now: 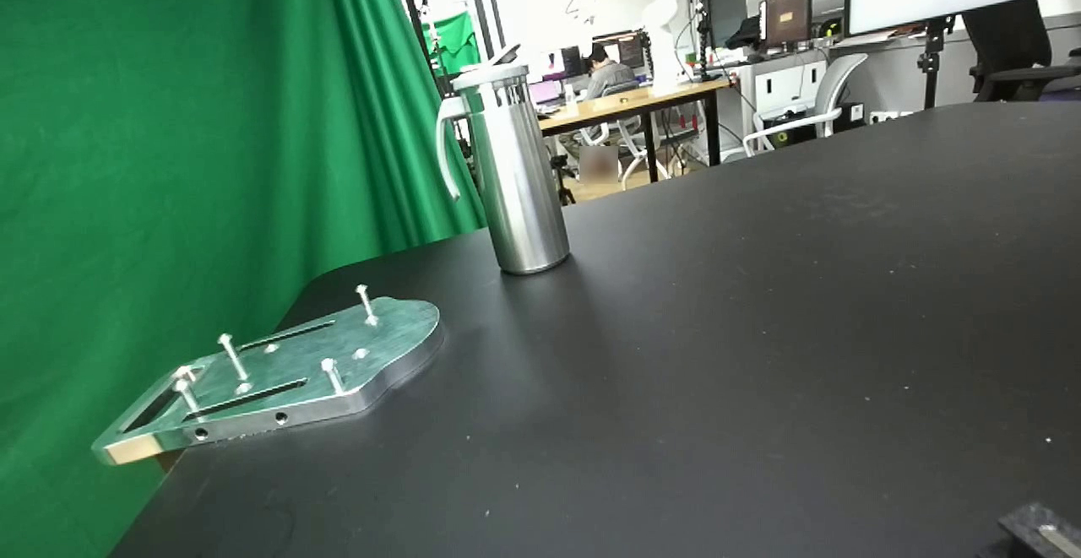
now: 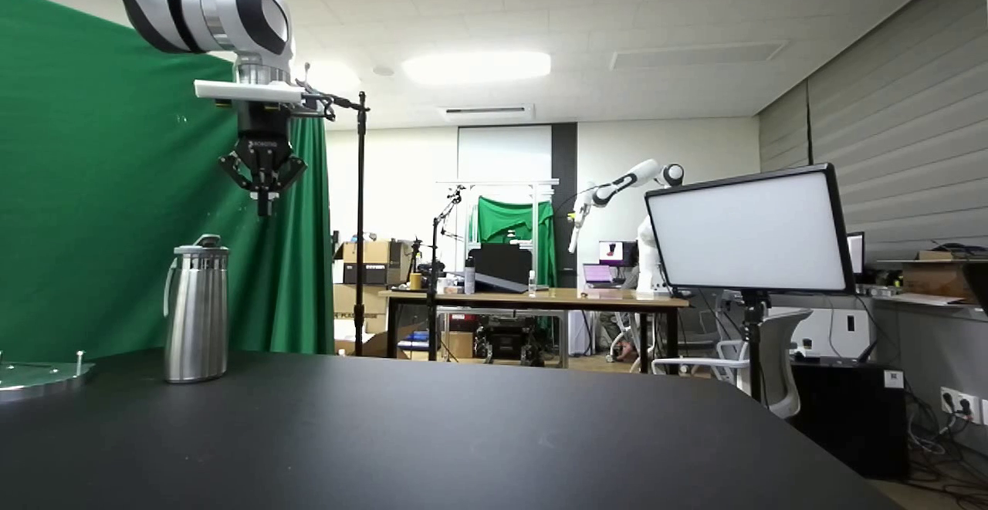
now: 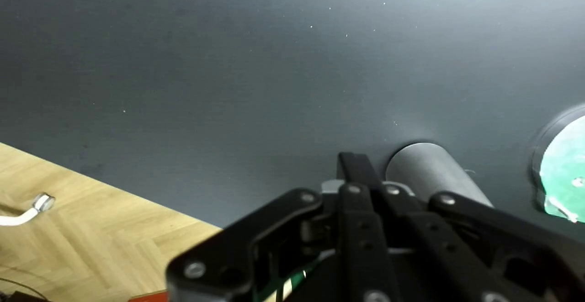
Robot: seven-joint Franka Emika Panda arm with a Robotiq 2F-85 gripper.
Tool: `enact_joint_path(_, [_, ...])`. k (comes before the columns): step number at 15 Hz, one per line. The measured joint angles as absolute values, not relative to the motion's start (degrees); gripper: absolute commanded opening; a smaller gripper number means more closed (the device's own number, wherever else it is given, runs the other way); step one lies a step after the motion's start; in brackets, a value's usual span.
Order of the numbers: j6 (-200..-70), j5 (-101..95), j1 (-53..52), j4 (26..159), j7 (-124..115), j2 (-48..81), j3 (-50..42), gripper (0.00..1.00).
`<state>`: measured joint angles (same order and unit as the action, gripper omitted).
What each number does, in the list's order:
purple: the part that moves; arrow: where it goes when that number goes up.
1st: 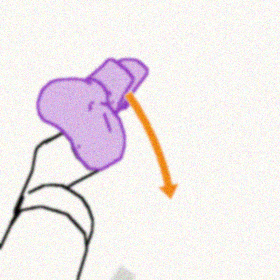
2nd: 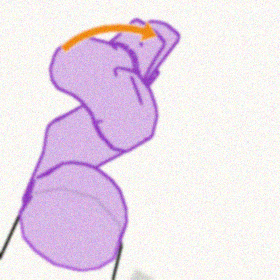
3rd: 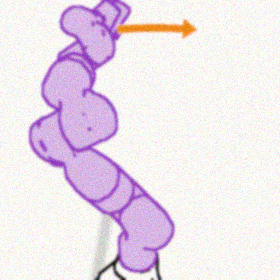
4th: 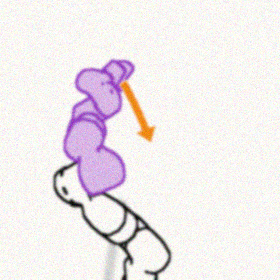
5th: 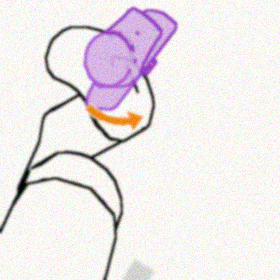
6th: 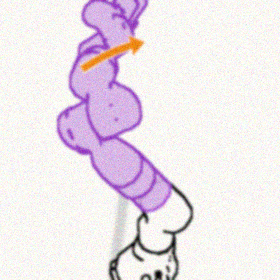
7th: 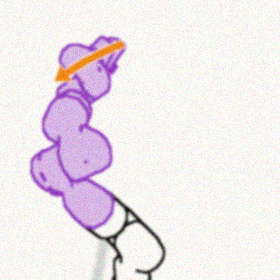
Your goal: Close the mouth of the flask
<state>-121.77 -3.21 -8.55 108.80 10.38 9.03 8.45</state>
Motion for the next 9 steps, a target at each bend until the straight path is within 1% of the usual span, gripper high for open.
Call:
enact_joint_path(5, [-121.7,-3.6,-8.6,108.6,10.8,9.2,8.5,0.00])
enact_joint_path(9, [-120.4,-5.5,-9.6,104.0,11.0,11.2,9.1,0.00])
